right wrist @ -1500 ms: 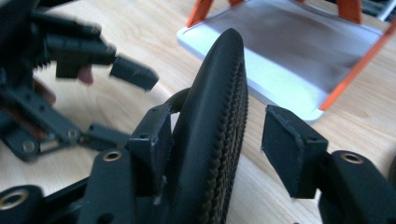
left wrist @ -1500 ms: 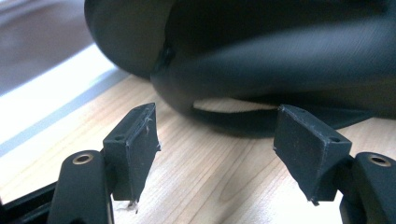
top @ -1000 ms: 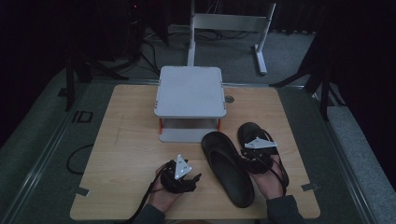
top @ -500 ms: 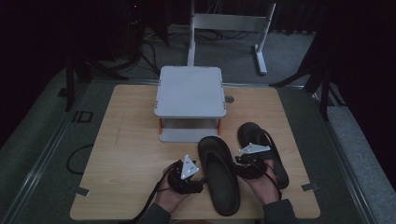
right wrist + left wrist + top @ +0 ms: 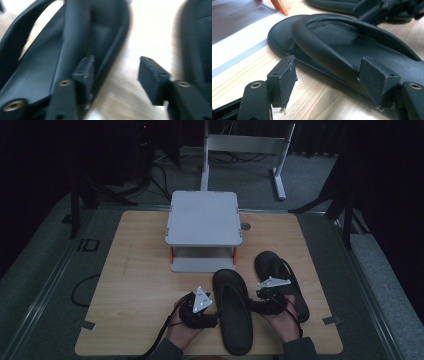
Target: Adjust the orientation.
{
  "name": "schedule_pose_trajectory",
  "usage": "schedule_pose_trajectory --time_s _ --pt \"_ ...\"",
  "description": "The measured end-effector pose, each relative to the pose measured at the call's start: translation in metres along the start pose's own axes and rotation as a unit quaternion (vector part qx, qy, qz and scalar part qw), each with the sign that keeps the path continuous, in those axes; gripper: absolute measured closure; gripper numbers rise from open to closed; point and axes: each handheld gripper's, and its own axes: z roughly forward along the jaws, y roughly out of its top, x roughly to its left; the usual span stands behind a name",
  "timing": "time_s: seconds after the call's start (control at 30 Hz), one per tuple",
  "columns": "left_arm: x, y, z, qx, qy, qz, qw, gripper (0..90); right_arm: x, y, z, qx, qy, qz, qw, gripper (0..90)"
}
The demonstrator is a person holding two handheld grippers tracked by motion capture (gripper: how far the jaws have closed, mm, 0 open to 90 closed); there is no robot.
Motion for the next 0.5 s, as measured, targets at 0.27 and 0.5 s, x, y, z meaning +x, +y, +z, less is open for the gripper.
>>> schedule_pose_trajectory --time_s 0.27,0.5 --pt "-0.003 0.001 -0.001 -0.005 -0.011 -0.007 0.9999 30.9 0.005 -0.003 -0.009 -0.044 0.034 -0.005 0.9984 48.7" --pt "-0.012 0.004 0.004 -0.003 -0.035 -0.006 0.9994 30.7 0.004 -0.004 -0.013 -0.061 0.08 -0.002 0.9949 46.5"
